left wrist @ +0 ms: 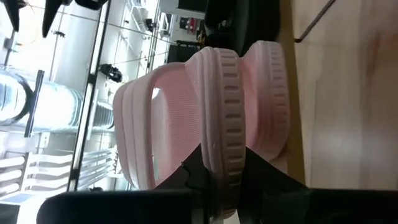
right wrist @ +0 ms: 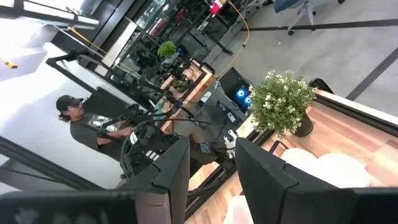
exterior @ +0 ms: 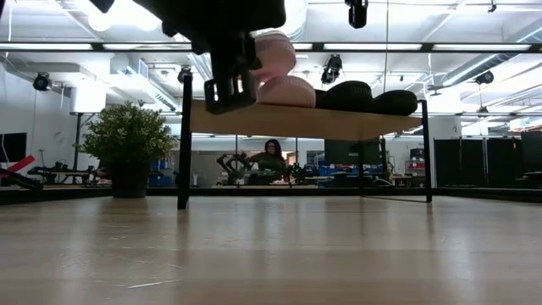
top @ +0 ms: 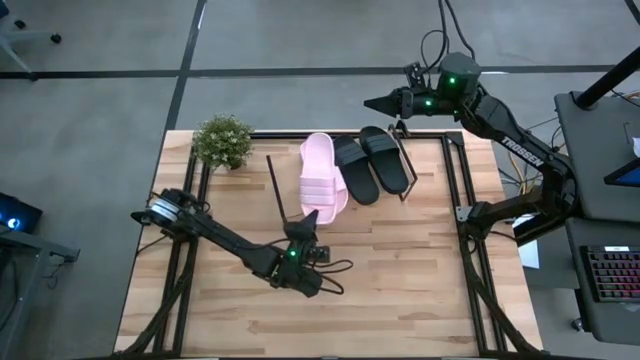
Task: Pick and place slides into the shelf
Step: Put the pink slipper on the shelf
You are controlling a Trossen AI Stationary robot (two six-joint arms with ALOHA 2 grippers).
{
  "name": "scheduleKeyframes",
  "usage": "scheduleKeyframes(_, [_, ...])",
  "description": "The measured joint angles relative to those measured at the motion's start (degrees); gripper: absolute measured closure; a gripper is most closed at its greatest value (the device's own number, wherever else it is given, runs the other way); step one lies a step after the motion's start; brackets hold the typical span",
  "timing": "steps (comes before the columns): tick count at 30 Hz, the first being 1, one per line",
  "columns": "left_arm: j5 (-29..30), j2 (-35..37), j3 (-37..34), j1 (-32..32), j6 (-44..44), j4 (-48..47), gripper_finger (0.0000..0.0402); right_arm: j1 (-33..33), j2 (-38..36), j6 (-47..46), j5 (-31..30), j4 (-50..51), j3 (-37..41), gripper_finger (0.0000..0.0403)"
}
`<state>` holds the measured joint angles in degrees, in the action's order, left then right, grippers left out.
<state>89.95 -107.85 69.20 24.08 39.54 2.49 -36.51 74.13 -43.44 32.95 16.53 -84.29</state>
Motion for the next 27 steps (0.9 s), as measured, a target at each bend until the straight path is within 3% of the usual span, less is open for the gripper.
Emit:
scheduleKeyframes(7, [0.06, 1.95, 0.26, -0.01, -0.04, 0.08, 0.0382, 0.00, 0.00, 0.38, 0.00, 0.00, 0.00, 0.0281])
scheduleKeyframes(15, [0.05, 4.46, 2.26, 0.04, 4.10, 0.13, 0.0382, 0.65, -0.91, 6.92, 4.04, -0.23, 0.00, 0.0243])
scheduleKeyframes(23, [0.04, 6.57, 3.13, 0.52, 4.81, 0.72, 0.0382, 6.49, -4.56, 28.31, 11.84, 1.40, -0.02, 0.0208])
scheduleKeyframes(25, [0.07, 6.86, 4.56, 0.56, 4.86, 1.07, 0.0382, 9.44, -5.82, 35.63, 10.59, 3.40, -0.02, 0.0208])
scheduleKeyframes(27, [0.06, 7.57, 6.04, 0.58, 5.74, 1.15, 0.0382, 12.82, -7.18, 44.08, 4.89, 6.46, -0.02, 0.0211])
